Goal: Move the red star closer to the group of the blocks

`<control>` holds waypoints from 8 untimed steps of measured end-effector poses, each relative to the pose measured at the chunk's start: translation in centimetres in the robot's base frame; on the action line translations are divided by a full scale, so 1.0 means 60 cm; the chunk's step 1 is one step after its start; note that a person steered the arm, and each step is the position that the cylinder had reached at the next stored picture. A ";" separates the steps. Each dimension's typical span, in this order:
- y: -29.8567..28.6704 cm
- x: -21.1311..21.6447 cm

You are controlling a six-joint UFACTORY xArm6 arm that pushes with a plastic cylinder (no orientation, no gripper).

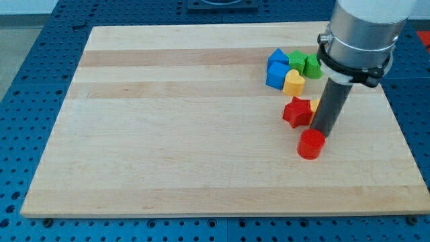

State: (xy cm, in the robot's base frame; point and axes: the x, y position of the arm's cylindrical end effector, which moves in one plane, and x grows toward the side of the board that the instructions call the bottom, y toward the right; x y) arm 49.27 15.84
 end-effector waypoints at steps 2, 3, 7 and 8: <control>-0.029 -0.033; -0.052 -0.042; -0.121 -0.070; -0.133 -0.083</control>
